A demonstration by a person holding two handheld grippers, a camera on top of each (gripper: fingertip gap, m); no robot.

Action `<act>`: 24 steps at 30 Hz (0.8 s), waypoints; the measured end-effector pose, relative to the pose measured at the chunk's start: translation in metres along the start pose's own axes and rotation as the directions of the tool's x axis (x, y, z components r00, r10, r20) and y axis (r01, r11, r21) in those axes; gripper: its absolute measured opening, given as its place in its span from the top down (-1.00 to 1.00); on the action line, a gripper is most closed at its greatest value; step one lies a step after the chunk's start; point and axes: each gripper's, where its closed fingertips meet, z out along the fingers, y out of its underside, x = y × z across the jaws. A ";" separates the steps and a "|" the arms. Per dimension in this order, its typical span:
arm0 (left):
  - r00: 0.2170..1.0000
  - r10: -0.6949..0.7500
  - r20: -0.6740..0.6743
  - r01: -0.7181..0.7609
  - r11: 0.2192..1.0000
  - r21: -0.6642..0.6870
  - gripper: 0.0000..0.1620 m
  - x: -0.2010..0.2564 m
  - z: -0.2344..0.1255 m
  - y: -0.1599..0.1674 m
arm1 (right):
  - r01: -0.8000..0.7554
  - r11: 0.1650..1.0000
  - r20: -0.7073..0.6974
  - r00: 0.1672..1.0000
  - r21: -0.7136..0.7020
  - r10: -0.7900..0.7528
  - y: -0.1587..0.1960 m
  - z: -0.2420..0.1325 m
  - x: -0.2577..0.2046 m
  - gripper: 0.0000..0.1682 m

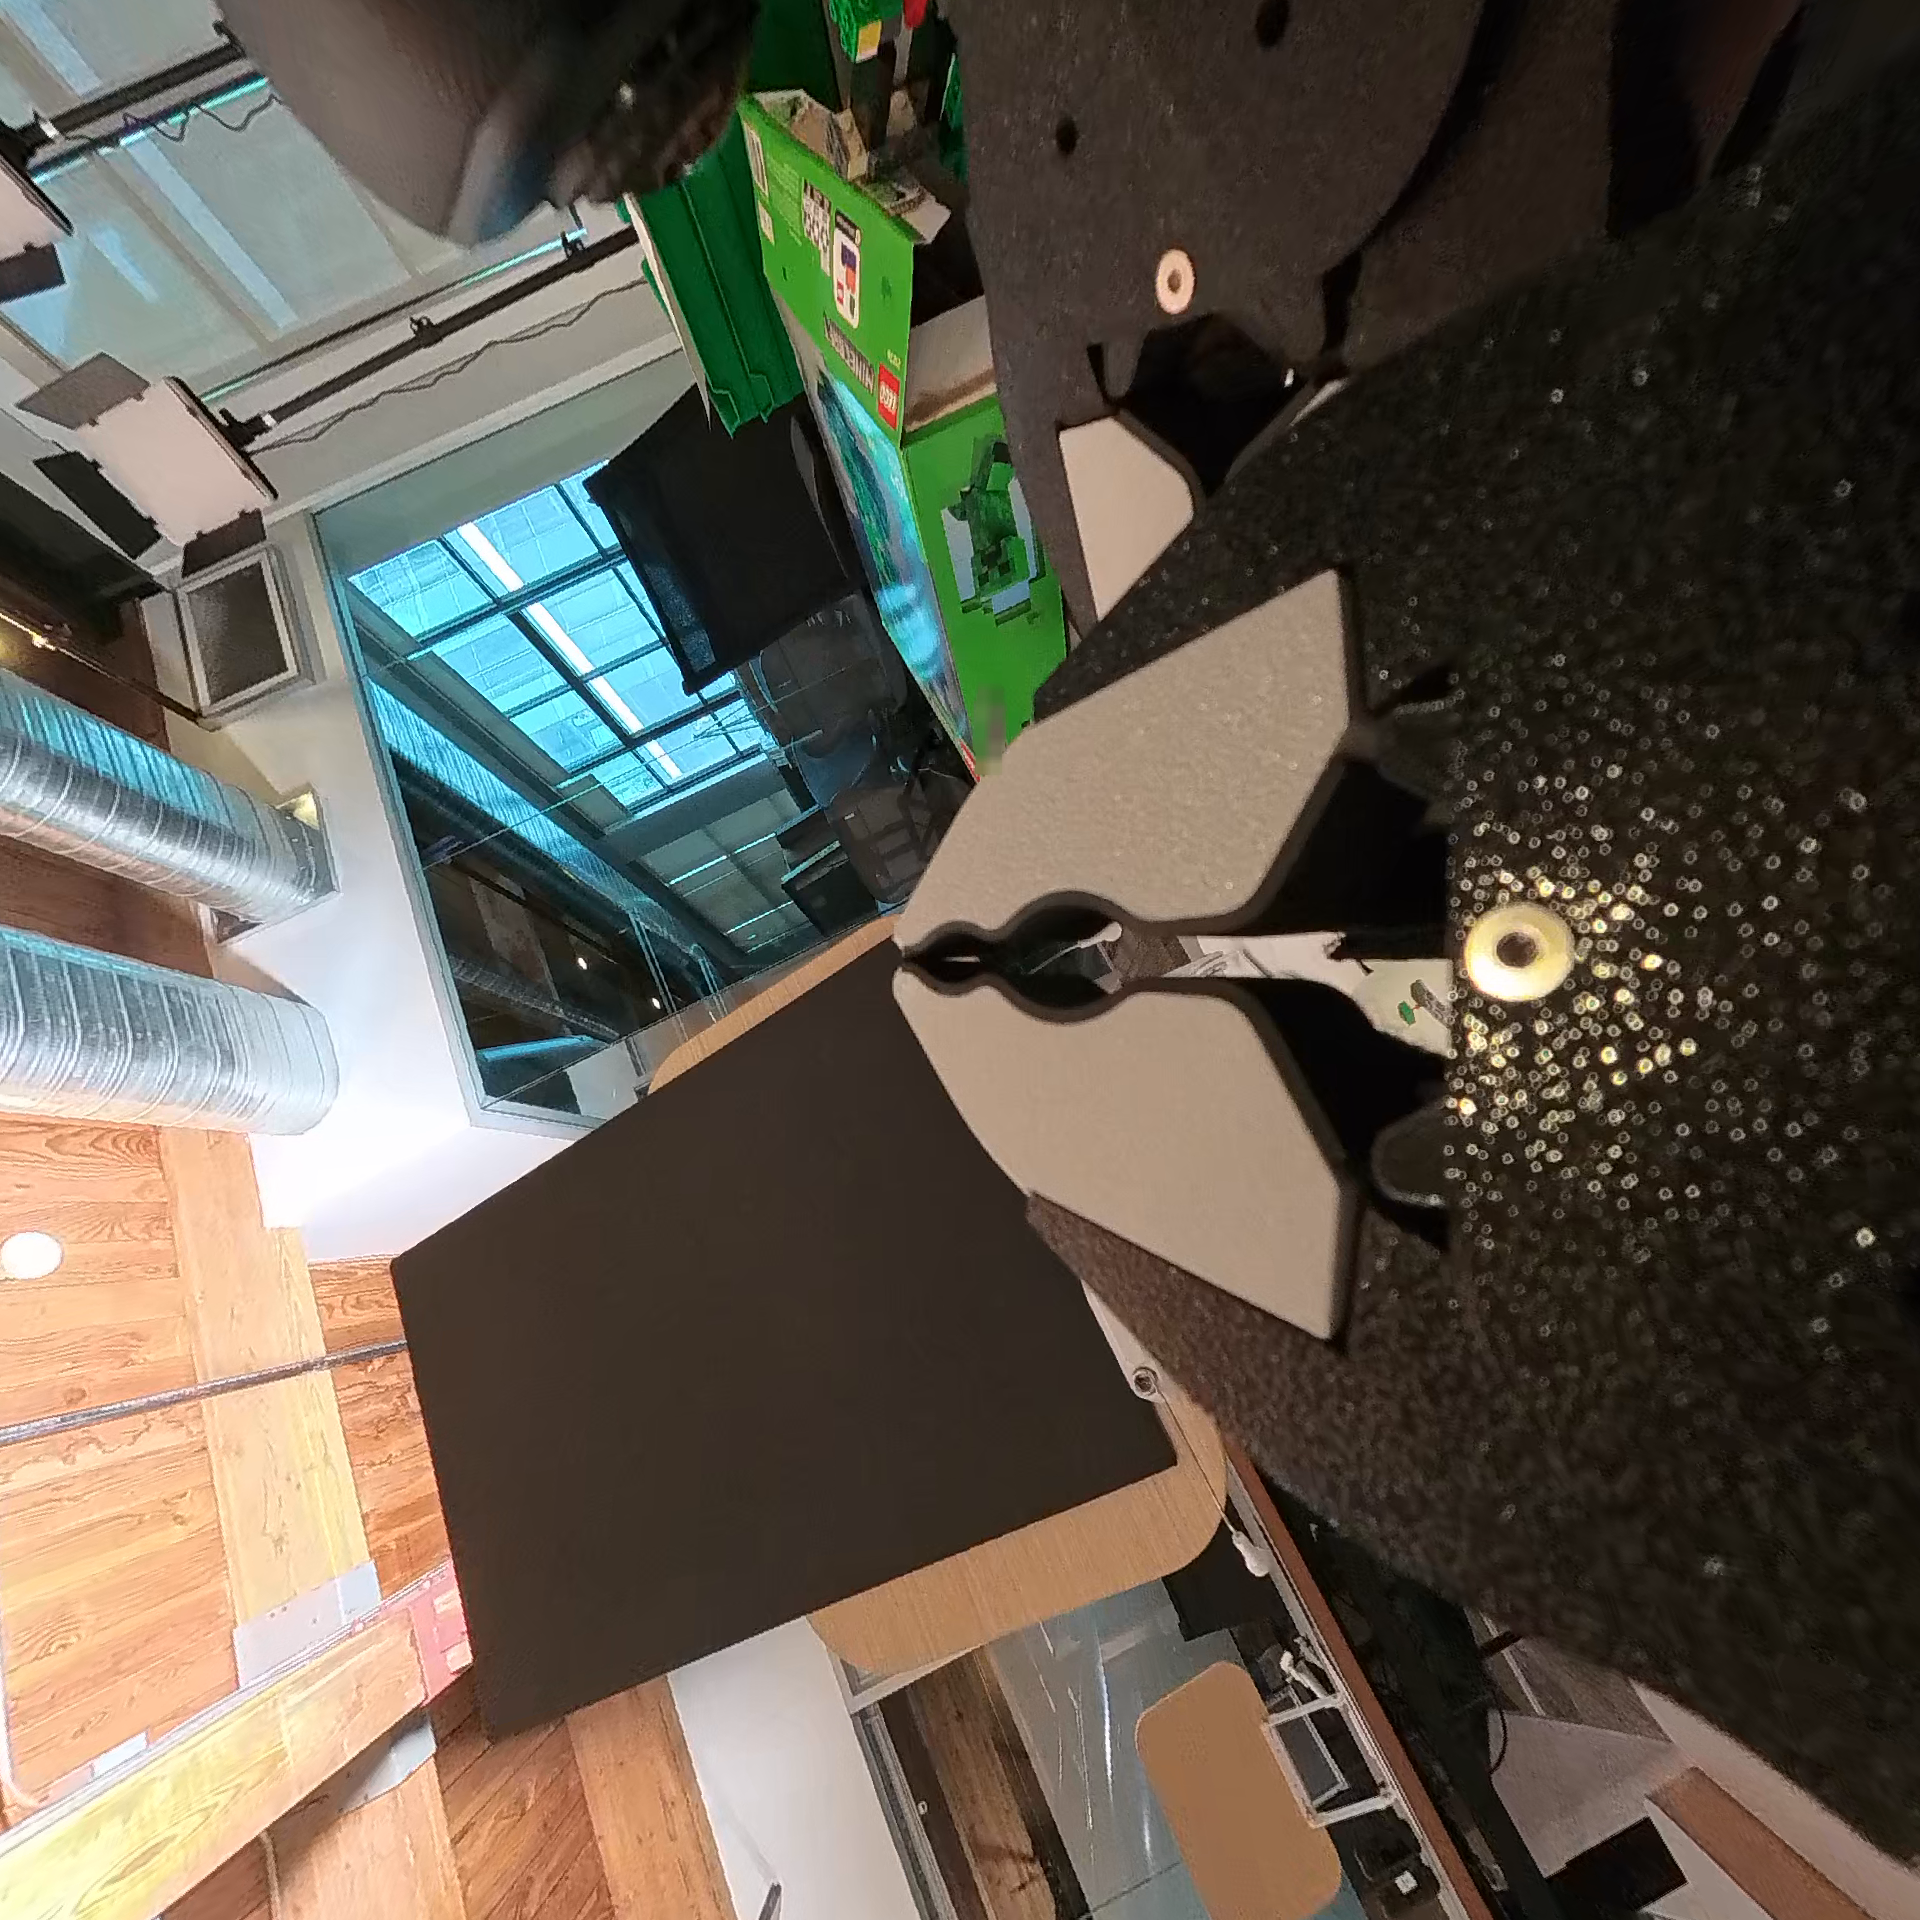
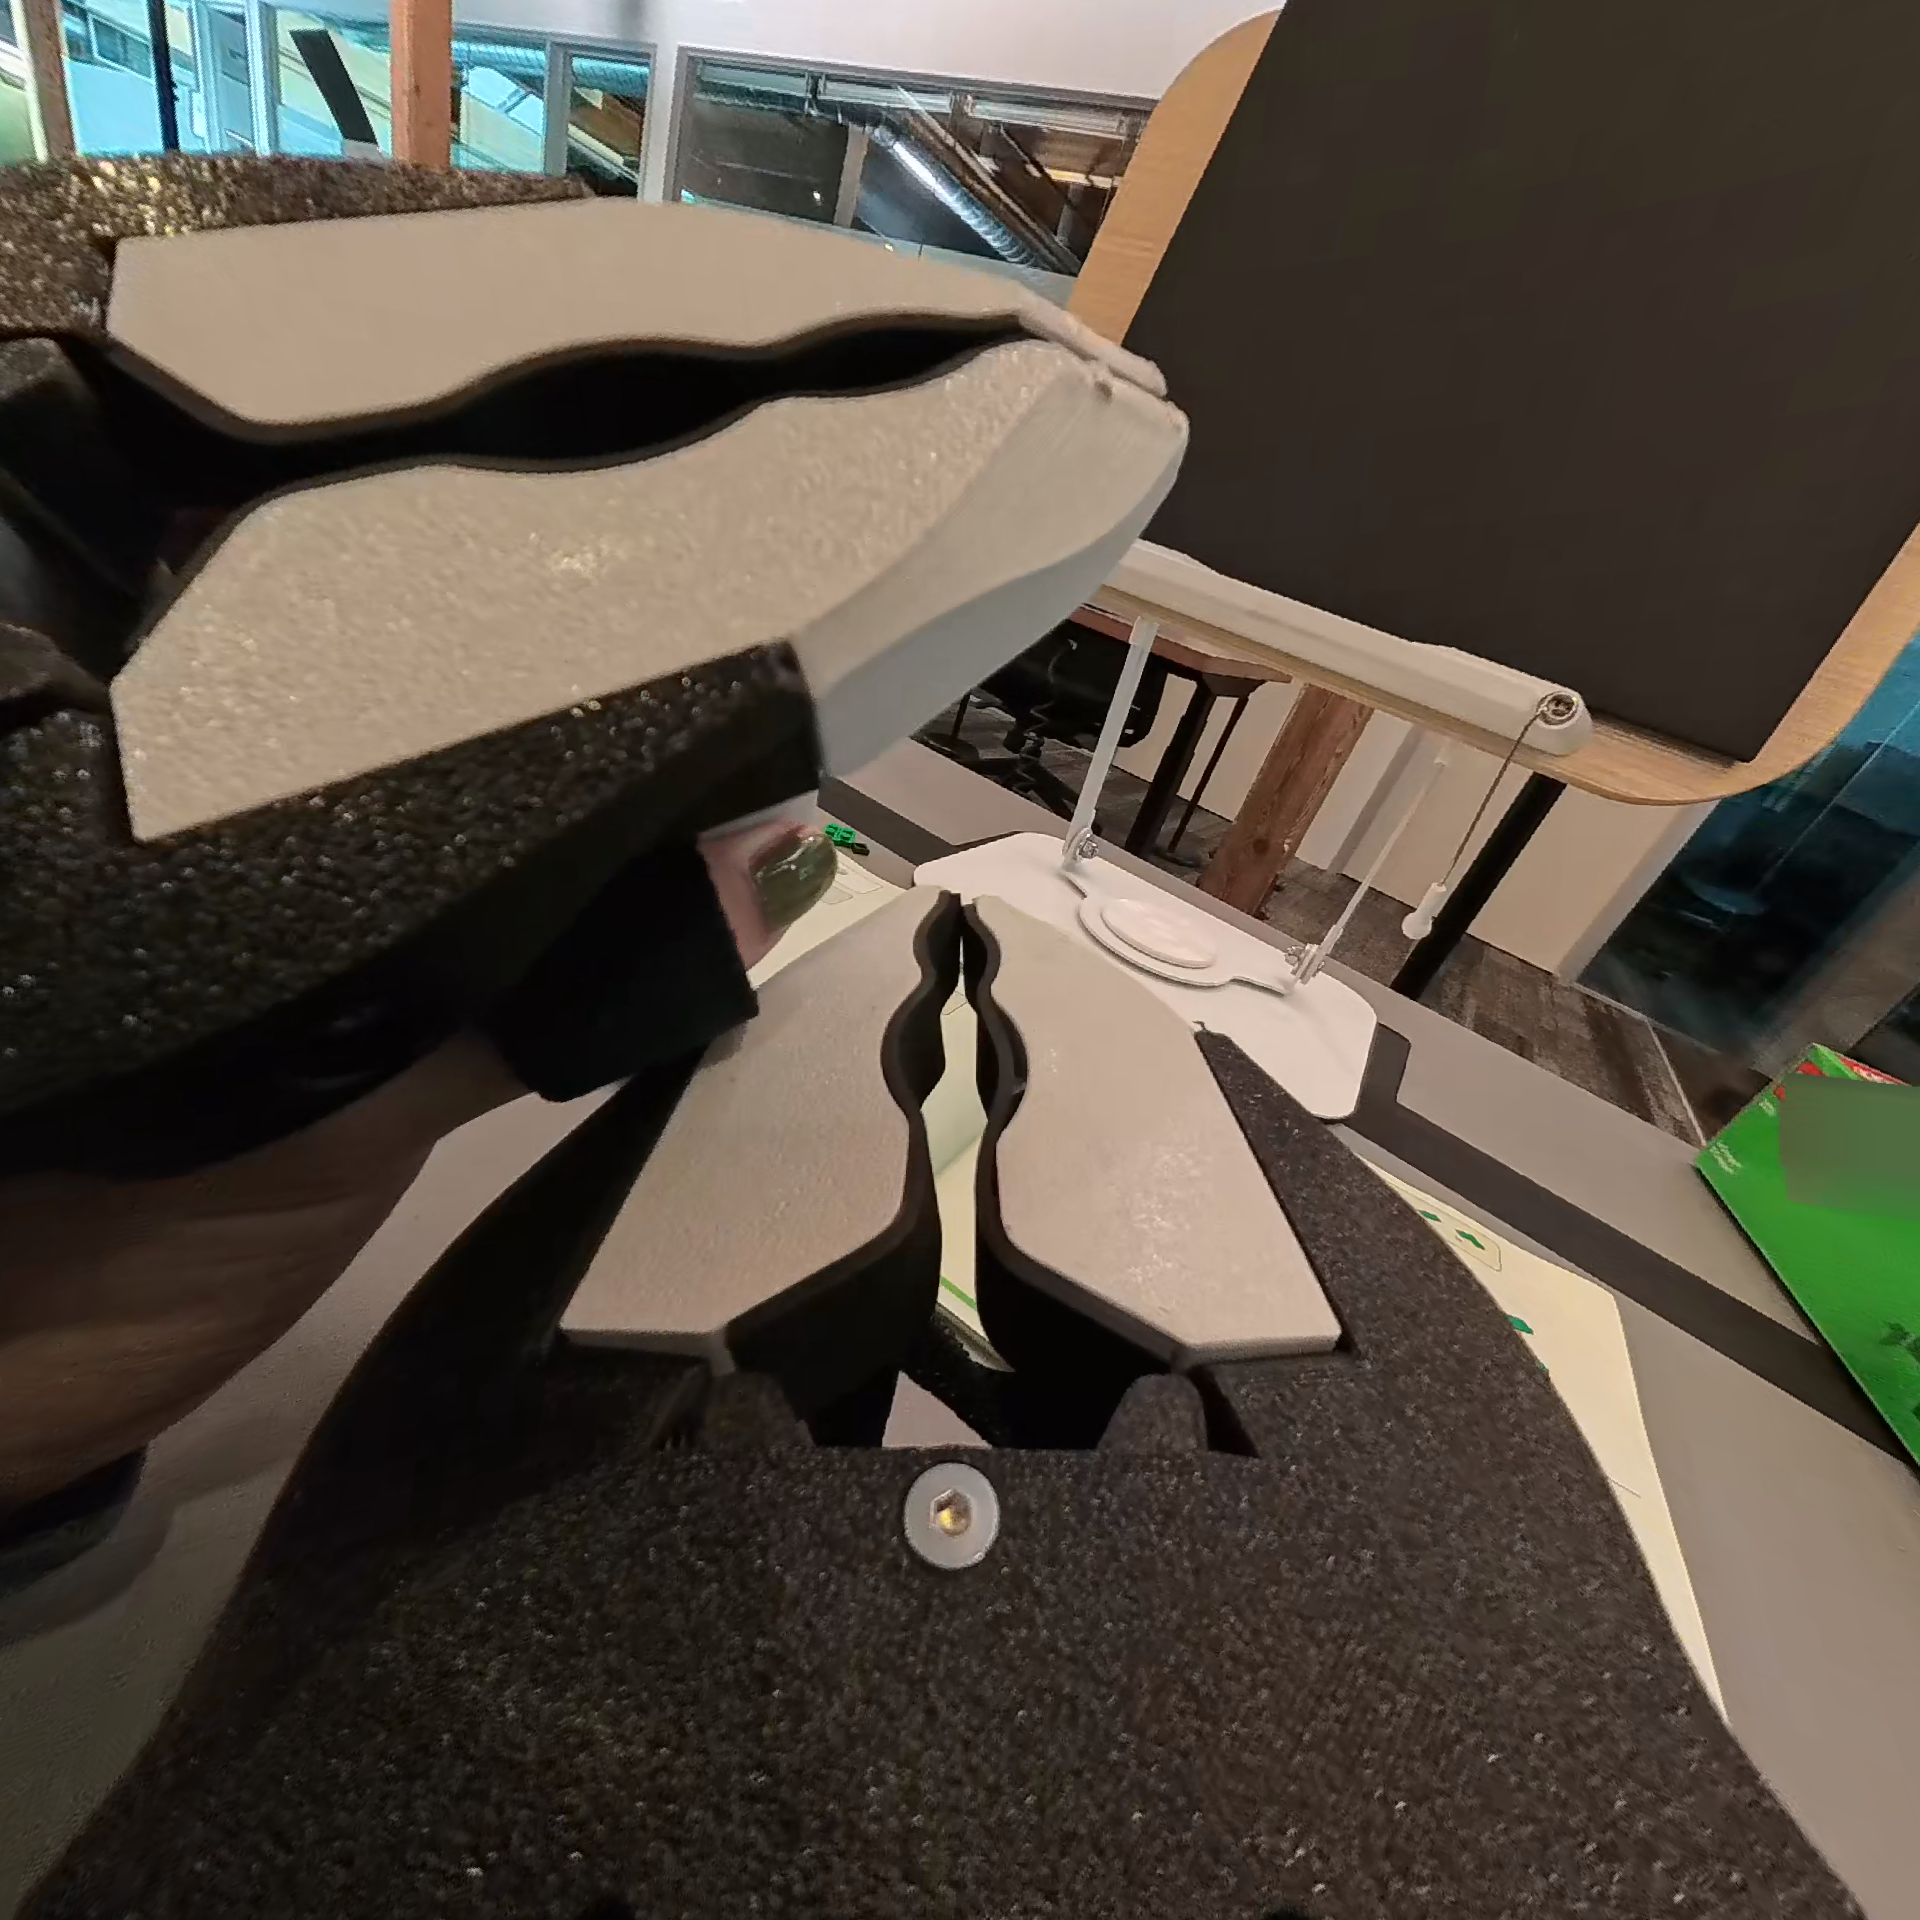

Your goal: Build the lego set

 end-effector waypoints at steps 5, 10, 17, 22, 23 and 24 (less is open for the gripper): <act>1.000 -0.005 0.000 0.005 1.000 -0.001 1.00 0.000 0.000 0.000 | -0.003 1.000 0.001 1.000 0.000 0.003 0.000 0.000 0.000 1.00; 1.000 -0.011 -0.001 0.011 1.000 -0.003 1.00 0.000 0.000 0.001 | -0.010 1.000 0.005 1.000 -0.001 0.010 0.000 0.001 0.000 1.00; 1.000 -0.017 -0.003 0.017 1.000 -0.006 1.00 -0.001 0.001 0.002 | -0.016 1.000 0.009 1.000 -0.005 0.017 0.001 0.001 0.000 1.00; 1.000 -0.016 -0.004 0.016 1.000 -0.006 1.00 -0.001 0.001 0.003 | -0.020 1.000 0.012 1.000 -0.006 0.020 0.001 0.002 0.000 1.00; 1.000 -0.016 -0.004 0.016 1.000 -0.006 1.00 -0.001 0.001 0.003 | -0.020 1.000 0.012 1.000 -0.006 0.020 0.001 0.002 0.000 1.00; 1.000 -0.017 -0.004 0.017 1.000 -0.007 1.00 -0.001 0.001 0.003 | -0.020 1.000 0.012 1.000 -0.006 0.020 0.001 0.002 0.000 1.00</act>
